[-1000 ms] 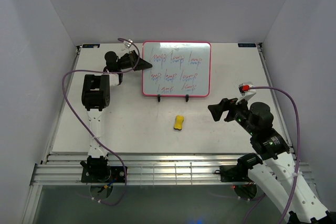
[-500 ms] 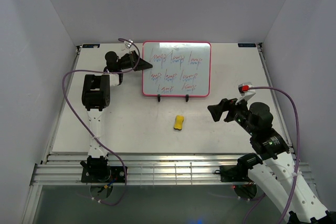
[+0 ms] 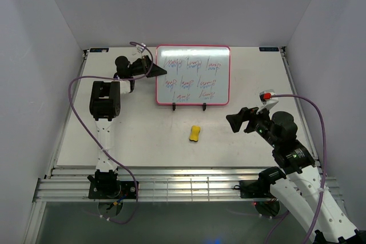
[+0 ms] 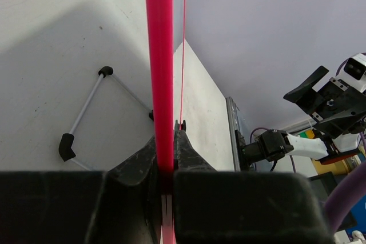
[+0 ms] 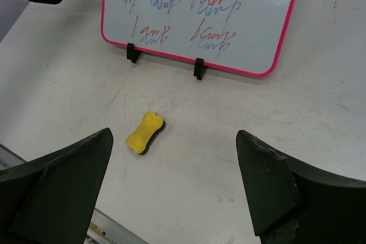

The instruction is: Erase the whiteboard

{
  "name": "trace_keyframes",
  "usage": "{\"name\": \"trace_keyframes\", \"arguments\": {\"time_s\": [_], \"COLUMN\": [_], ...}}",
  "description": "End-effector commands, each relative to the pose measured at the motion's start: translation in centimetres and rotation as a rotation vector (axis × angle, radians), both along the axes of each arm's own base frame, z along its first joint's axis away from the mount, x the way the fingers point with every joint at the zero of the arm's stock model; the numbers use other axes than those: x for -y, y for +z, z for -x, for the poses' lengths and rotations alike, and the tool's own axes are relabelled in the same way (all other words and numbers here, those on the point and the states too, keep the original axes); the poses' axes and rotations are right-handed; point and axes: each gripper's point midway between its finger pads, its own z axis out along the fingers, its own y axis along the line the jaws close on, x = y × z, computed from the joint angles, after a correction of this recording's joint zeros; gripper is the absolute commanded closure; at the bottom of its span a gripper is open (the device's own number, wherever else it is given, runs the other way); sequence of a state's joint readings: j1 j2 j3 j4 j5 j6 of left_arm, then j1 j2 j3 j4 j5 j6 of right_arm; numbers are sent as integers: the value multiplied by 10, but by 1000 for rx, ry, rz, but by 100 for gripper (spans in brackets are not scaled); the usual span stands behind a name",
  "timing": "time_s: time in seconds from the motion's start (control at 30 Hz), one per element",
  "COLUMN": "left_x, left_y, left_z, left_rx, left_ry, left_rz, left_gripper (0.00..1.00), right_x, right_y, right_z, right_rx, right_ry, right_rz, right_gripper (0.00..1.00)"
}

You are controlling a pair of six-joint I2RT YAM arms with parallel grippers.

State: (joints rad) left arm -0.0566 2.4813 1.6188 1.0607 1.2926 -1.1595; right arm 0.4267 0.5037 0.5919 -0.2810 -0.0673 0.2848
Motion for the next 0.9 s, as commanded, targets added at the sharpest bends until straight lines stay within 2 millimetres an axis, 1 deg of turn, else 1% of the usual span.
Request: {"name": "trace_keyframes", "arguments": {"time_s": [0.0,0.13,0.3,0.43,0.5,0.6,0.7,0.77,0.87], "left_x": [4,3,4,4,5,5,8,14,21], "left_y": [4,10,21,43,49,65,81,94,107], "left_z": [2,4,4,7,7,8,10,14,16], "left_rx": [48,73,97,160,174,215,243,264,271], "left_ry": [-10,-15,-28,-5,4,21,27,21,23], "left_rz": [-4,6,24,51,57,70,81,96,110], "left_gripper": [100,100,100,100,100,100,100,100,100], "right_x": [-3,-2,-2,-3,-4,-5,-6,-6,-6], "right_y": [11,13,10,7,6,4,4,4,4], "right_z": [-2,-3,-4,-4,-4,-4,-5,-5,-5], "right_rx": [44,48,44,39,36,28,30,33,31], "right_ry": [8,4,2,7,13,17,16,13,13], "right_rz": [-18,-19,-15,-15,-14,-15,-21,-25,-28], "right_gripper": [6,6,6,6,6,6,6,6,6]}}
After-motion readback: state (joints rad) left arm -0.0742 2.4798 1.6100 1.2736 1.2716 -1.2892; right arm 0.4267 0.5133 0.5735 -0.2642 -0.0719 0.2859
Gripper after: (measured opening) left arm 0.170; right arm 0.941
